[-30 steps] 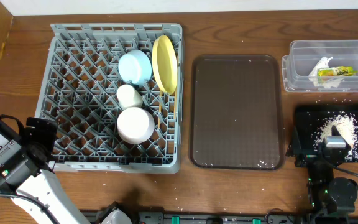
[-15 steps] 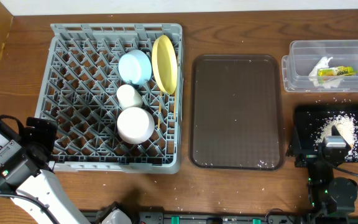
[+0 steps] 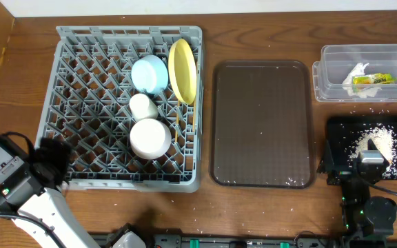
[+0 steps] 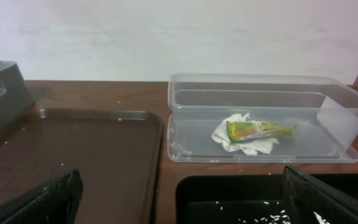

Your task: Sort waste into correct bins and load items into the dishwasher

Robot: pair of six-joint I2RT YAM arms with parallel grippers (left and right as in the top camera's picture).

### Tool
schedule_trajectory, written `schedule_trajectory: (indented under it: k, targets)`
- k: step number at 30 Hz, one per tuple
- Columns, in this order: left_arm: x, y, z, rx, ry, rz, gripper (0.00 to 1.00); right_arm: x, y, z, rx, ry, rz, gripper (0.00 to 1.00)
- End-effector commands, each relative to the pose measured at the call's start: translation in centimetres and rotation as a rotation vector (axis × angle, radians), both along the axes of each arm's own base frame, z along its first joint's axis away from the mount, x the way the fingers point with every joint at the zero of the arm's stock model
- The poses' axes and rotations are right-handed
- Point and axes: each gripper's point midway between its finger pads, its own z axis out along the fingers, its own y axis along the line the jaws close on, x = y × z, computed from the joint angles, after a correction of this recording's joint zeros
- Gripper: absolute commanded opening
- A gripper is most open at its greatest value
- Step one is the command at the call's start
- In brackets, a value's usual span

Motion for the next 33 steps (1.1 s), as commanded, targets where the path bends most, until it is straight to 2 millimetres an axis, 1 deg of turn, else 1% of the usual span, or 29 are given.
schedule_trajectory:
  k: [1, 3, 4, 6, 9, 11, 12, 16, 18, 24, 28, 32, 33]
  targets:
    - [-1.0, -1.3, -0.6, -0.059, 0.039, -0.006, 1.00, 0.0, -0.2, 0.0, -0.018, -0.004, -0.008, 0.99]
    - [-1.1, -1.9, -1.5, -0.071, 0.062, -0.036, 1.00, 0.0, -0.2, 0.0, -0.018, -0.003, -0.008, 0.99]
    - [-0.8, -2.0, -1.8, -0.058, 0.068, -0.079, 1.00, 0.0, -0.2, 0.0, -0.018, -0.004, -0.008, 0.99]
    - [0.2, -2.3, -2.3, 0.011, 0.062, -0.212, 1.00, 0.0, -0.2, 0.0, -0.018, -0.004, -0.008, 0.99]
    - [2.9, -2.9, -2.6, 0.173, -0.001, -0.422, 1.00, 0.0, -0.2, 0.0, -0.018, -0.003, -0.008, 0.99]
    - [5.0, -4.1, -3.0, 0.291, -0.057, -0.571, 1.00, 0.0, -0.2, 0.0, -0.018, -0.003, -0.008, 0.99]
    - [5.5, -4.7, -3.4, 0.326, -0.077, -0.619, 1.00, 0.0, -0.2, 0.0, -0.018, -0.003, -0.008, 0.99]
    - [6.9, -7.2, -5.0, 0.443, -0.158, -0.766, 1.00, 0.0, -0.2, 0.0, -0.018, -0.003, -0.008, 0.99]
    - [7.7, -8.7, -6.3, 0.545, -0.248, -0.831, 1.00, 0.0, -0.2, 0.0, -0.018, -0.003, -0.008, 0.99]
    - [8.0, -10.5, -7.7, 0.678, -0.403, -0.864, 1.00, 0.0, -0.2, 0.0, -0.018, -0.003, -0.008, 0.99]
    - [7.8, -11.6, -8.1, 0.747, -0.495, -0.877, 1.00, 0.0, -0.2, 0.0, -0.018, -0.004, -0.008, 0.99]
    - [7.5, -12.6, -8.2, 0.783, -0.536, -0.908, 1.00, 0.0, -0.2, 0.0, -0.018, -0.003, -0.008, 0.99]
    - [7.5, -12.7, -7.9, 0.793, -0.542, -0.909, 1.00, 0.0, -0.2, 0.0, -0.018, -0.003, -0.008, 0.99]
